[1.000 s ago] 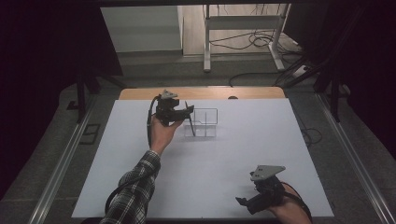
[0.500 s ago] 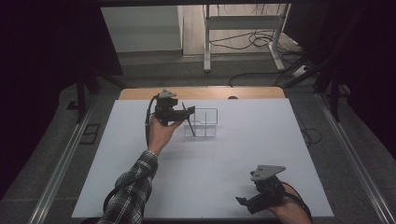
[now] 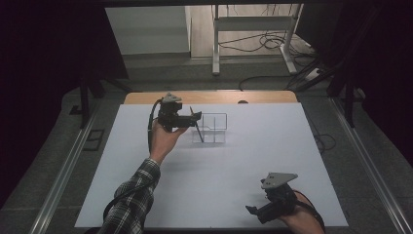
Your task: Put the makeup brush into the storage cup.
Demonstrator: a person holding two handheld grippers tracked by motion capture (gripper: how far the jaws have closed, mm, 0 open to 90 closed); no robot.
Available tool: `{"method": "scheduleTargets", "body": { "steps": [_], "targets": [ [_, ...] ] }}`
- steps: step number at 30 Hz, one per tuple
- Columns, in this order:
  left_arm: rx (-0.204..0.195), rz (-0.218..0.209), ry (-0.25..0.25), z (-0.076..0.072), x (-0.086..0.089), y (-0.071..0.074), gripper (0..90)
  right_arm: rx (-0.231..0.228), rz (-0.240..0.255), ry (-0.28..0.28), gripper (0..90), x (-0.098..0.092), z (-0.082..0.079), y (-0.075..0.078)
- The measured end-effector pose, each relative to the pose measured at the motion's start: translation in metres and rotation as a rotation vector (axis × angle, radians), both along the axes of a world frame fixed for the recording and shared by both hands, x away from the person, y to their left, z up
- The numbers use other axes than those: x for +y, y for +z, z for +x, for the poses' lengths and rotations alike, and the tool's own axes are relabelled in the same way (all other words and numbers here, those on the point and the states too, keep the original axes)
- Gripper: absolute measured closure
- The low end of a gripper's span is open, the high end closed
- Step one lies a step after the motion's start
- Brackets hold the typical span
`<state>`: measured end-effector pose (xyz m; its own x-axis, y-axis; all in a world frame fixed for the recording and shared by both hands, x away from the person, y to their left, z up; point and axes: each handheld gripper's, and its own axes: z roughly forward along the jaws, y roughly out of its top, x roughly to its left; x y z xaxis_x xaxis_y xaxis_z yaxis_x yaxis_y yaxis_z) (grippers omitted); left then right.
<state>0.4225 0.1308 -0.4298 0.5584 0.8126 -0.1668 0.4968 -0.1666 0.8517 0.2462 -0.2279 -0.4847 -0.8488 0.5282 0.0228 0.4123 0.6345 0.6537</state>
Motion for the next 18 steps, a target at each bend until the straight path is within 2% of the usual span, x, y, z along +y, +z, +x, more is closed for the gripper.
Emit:
{"method": "scheduleTargets", "body": {
  "steps": [13, 15, 18],
  "targets": [
    [-0.005, 0.019, -0.035, -0.012, 0.004, 0.006, 5.1, 0.002, -0.004, 0.001, 0.0, 0.0, 0.0, -0.001],
    [-0.008, 0.028, -0.039, -0.014, 0.003, 0.007, 4.8, 0.01, 0.014, 0.002, 0.0, 0.0, 0.001, 0.0],
    [-0.011, 0.043, -0.047, -0.017, 0.002, 0.009, 4.3, 0.006, 0.015, -0.003, 0.0, -0.001, 0.001, 0.0]
  ]
}}
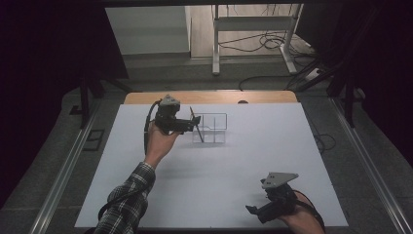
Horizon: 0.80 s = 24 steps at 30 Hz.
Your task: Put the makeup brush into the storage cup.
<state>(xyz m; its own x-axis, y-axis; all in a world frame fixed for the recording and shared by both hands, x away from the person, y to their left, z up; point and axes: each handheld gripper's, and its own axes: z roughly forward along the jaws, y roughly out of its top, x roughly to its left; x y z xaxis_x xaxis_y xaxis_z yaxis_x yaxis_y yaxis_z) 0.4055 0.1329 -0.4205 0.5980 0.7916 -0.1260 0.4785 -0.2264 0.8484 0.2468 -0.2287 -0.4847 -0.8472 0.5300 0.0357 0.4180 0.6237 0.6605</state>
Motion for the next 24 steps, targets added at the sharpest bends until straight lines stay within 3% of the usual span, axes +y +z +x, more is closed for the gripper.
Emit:
{"method": "scheduleTargets", "body": {
  "steps": [10, 24],
  "targets": [
    [-0.01, 0.059, -0.039, -0.012, -0.002, 0.001, 2.6, 0.001, 0.0, 0.004, 0.0, 0.0, 0.0, 0.0],
    [-0.017, 0.064, -0.061, -0.027, -0.001, -0.002, 2.1, -0.001, 0.001, 0.008, 0.0, 0.001, -0.001, 0.0]
  ]
}}
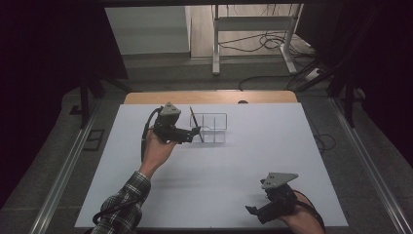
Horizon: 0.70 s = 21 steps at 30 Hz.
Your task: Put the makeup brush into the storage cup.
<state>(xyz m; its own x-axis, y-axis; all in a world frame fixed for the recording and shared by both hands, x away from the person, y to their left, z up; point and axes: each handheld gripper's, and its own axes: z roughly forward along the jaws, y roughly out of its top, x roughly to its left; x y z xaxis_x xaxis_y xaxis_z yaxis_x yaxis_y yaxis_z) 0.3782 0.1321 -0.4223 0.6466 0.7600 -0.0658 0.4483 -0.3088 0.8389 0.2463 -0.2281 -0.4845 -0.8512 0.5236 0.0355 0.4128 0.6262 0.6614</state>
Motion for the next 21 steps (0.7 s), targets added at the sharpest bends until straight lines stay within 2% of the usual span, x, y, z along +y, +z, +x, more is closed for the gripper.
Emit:
{"method": "scheduleTargets", "body": {
  "steps": [21],
  "targets": [
    [-0.004, 0.031, -0.024, -0.018, 0.011, -0.003, 1.4, 0.005, -0.002, 0.006, 0.0, 0.001, 0.0, 0.0]
  ]
}}
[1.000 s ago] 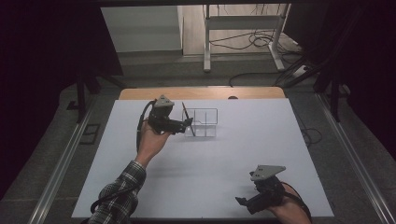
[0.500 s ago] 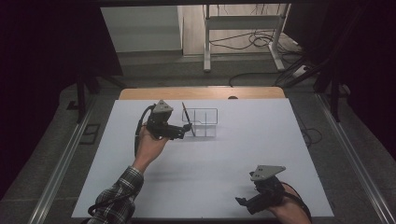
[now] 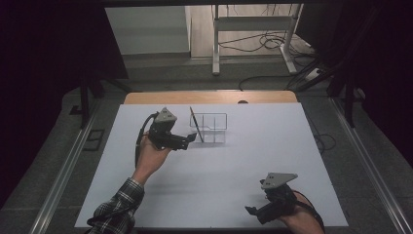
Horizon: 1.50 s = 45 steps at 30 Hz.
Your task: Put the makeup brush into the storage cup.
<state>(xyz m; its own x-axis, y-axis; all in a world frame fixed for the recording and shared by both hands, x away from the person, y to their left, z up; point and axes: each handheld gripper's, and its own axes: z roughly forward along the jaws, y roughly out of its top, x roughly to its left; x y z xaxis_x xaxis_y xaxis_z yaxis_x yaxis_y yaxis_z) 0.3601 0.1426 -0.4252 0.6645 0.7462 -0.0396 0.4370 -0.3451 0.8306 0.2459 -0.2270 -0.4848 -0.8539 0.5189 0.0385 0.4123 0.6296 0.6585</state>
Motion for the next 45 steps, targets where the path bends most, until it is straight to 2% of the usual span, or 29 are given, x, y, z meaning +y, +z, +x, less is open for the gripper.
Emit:
{"method": "scheduleTargets", "body": {
  "steps": [30, 45],
  "targets": [
    [0.003, -0.008, -0.002, -0.023, 0.018, -0.003, 1.2, 0.0, -0.002, 0.01, 0.0, 0.002, -0.001, -0.001],
    [0.003, -0.001, 0.039, -0.034, 0.041, -0.005, 1.0, 0.002, -0.003, 0.011, 0.0, 0.002, 0.0, -0.001]
  ]
}}
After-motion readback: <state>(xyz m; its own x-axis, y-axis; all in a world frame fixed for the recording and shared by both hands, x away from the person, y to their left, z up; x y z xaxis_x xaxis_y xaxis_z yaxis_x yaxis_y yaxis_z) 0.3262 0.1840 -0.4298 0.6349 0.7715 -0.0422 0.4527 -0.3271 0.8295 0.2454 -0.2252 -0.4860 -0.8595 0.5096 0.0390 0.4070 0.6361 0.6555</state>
